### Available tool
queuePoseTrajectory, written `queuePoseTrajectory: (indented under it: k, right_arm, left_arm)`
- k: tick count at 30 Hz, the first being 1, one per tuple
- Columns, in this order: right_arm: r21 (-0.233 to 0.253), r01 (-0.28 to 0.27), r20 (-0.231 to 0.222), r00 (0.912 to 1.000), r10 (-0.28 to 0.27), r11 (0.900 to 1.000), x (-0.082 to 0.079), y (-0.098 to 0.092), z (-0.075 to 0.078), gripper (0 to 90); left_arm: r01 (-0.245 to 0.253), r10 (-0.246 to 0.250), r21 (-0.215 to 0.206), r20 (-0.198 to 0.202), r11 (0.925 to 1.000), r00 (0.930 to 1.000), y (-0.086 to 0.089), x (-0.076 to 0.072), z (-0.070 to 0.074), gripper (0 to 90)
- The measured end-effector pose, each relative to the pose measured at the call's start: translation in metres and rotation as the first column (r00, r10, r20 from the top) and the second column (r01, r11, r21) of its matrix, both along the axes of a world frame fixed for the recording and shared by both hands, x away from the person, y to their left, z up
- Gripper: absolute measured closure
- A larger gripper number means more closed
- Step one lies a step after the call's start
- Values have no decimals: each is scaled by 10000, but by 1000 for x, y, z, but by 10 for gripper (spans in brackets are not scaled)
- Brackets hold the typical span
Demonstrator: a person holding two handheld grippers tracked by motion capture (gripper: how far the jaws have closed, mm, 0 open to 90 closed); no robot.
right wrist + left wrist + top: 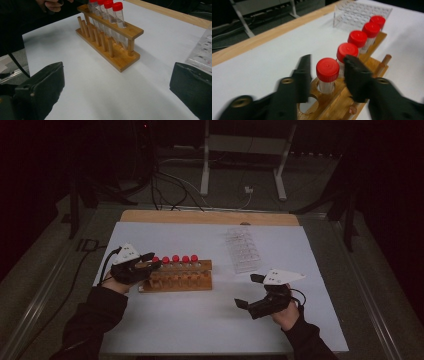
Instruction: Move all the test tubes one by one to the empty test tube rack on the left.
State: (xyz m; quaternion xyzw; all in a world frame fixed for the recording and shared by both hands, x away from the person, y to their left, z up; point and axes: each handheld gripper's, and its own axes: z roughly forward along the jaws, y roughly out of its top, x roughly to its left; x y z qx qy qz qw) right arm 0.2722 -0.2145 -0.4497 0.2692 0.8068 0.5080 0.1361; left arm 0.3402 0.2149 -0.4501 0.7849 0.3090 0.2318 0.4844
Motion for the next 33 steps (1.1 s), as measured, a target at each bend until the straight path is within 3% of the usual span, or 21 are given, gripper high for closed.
queuePoseTrajectory:
  k: [5,8,10,13,20,33]
  right_arm:
    - [31,24,54,10000,-24,10000,0,-1,1,0]
    - [34,75,50,10000,-75,10000,0,-3,1,0]
    - [52,122,17,9999,-122,9999,0,-4,0,0]
    - [32,159,-2,9999,-159,9999,0,-4,-1,0]
    - [42,78,149,9999,-79,10000,-3,-3,-1,0]
    - [172,293,134,9995,-295,9994,-7,-9,-5,0]
  left_arm:
    - [67,-67,-72,-51,10000,10000,3,-9,9,373]
    - [197,-203,-181,-325,9996,9993,2,-15,15,212]
    - [623,-632,-173,-560,9979,9964,1,-19,18,100]
    - [1019,-1018,-25,-764,9948,9919,-2,-24,23,19]
    - [1797,-1817,-345,-654,9831,9812,-8,-44,30,10]
    - [2190,-2208,-582,-278,9740,9749,-14,-78,14,11]
